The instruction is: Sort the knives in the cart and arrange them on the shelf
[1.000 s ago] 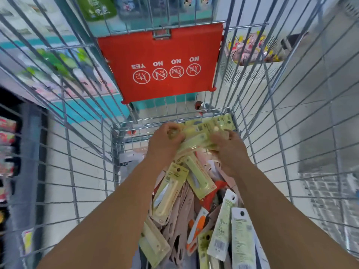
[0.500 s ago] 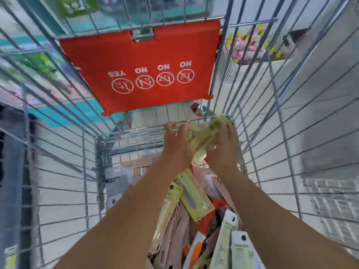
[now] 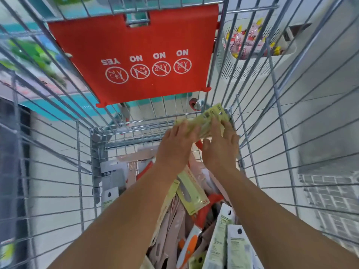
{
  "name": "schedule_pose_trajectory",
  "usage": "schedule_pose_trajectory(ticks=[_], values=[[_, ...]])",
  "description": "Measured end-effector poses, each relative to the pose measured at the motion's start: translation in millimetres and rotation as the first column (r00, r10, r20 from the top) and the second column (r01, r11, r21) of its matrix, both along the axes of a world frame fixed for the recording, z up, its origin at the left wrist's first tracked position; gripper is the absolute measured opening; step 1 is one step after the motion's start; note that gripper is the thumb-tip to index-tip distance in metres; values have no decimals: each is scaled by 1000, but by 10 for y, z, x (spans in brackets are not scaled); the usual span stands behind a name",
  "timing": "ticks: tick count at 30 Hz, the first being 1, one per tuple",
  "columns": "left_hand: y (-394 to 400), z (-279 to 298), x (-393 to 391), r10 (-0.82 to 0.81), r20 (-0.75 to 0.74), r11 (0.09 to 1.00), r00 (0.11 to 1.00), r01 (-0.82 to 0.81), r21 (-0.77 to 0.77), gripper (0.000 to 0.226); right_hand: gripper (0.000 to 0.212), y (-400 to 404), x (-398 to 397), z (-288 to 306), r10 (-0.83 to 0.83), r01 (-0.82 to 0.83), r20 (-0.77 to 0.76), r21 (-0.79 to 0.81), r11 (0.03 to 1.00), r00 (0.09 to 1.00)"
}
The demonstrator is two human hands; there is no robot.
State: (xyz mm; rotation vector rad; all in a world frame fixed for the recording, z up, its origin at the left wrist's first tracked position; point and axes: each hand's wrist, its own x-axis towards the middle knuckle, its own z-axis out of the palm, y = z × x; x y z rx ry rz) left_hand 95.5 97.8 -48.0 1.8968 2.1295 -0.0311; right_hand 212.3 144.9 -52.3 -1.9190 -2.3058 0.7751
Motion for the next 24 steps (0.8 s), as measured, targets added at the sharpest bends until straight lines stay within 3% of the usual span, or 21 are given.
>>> schedule_pose_trajectory(ticks=[3, 7, 12, 16, 19, 21, 24], values=[[3, 28, -101, 16, -48, 999, 999, -14, 37, 68, 69, -57, 40, -77, 101, -99, 88, -34, 995, 991], [-2, 49, -155, 8, -6, 996, 1000, -8, -90, 70, 71, -106, 29, -108, 131, -114, 147, -118, 986, 980], [-275, 117, -176, 175, 136, 984, 975, -169, -53, 76, 71, -158, 22, 9, 90, -88, 37, -58, 994, 995], [-695, 112, -210, 400, 231, 916, 887, -379, -132, 66, 69, -454, 42, 208, 126, -124, -44, 46, 991, 991], [-1073, 90, -139, 434, 190, 898, 881, -406, -168, 58, 72, -790, 53, 266, 197, -199, -59, -48, 979, 979], [-1319, 79, -44, 451, 191, 889, 872, -418, -189, 63, 77, -1008, 88, 209, 245, -247, -26, -114, 962, 969], [-1626, 67, 122, 460, 183, 871, 869, -401, -285, 72, 69, -1246, 145, 138, 298, -278, 88, -186, 942, 951]])
